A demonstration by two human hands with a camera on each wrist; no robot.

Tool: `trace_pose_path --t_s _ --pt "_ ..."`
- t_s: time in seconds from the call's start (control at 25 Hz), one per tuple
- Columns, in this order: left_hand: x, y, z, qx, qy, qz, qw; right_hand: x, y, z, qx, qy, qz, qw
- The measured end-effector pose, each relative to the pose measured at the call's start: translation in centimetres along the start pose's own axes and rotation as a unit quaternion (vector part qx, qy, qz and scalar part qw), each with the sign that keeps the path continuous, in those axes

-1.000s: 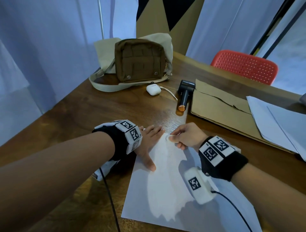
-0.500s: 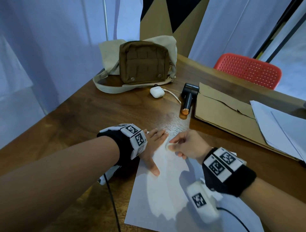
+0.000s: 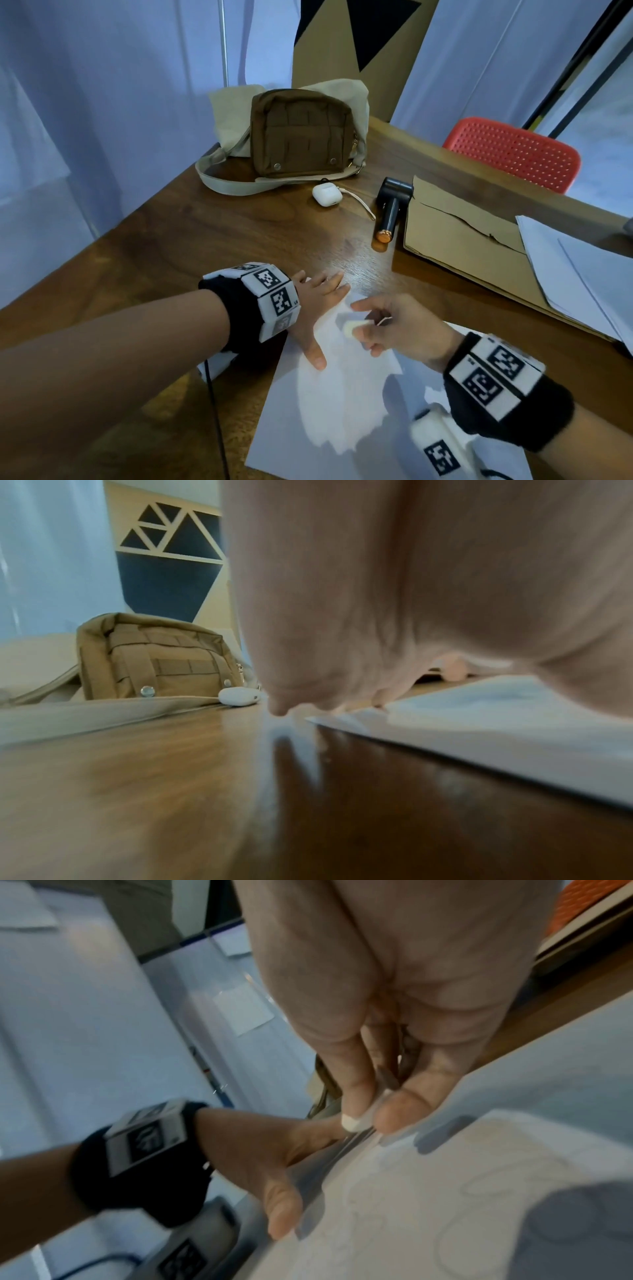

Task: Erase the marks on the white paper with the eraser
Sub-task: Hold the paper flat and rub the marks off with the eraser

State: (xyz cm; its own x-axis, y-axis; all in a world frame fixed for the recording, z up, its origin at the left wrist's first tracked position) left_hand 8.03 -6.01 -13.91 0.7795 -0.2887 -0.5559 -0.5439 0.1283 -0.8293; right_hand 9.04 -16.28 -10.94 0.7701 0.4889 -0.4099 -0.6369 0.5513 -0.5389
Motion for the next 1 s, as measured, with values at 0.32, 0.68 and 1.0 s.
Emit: trace_pose_path --t_s 0.32,0.68,1.0 --pt "-1.9 -1.5 0.8 -0.058 0.007 -0.050 0.997 -0.4 -1.7 -3.2 0.082 0.055 -0.051 0.994" --pt "-1.9 -0.7 0.3 -0.003 0.016 -0.015 1.000 3.2 -0.2 1.2 -0.077 0.015 -0.061 0.995" --pt "-1.6 -0.6 0.2 -0.021 0.006 0.008 1.000 3.4 -1.1 1.3 -0.074 0.015 -0.064 0.995"
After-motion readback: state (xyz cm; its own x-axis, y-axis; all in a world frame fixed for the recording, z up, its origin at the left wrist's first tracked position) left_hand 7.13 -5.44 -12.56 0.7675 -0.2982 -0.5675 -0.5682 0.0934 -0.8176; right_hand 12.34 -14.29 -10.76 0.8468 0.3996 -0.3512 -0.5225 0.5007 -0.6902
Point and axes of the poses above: each hand's wrist, its own x-axis towards the middle knuckle, its own y-axis out of the palm, z = x × y, the point moved 8 cm from there along x, towards the middle knuckle, and after that the axes turned 1 degree about -y, right-handed, at the moved point
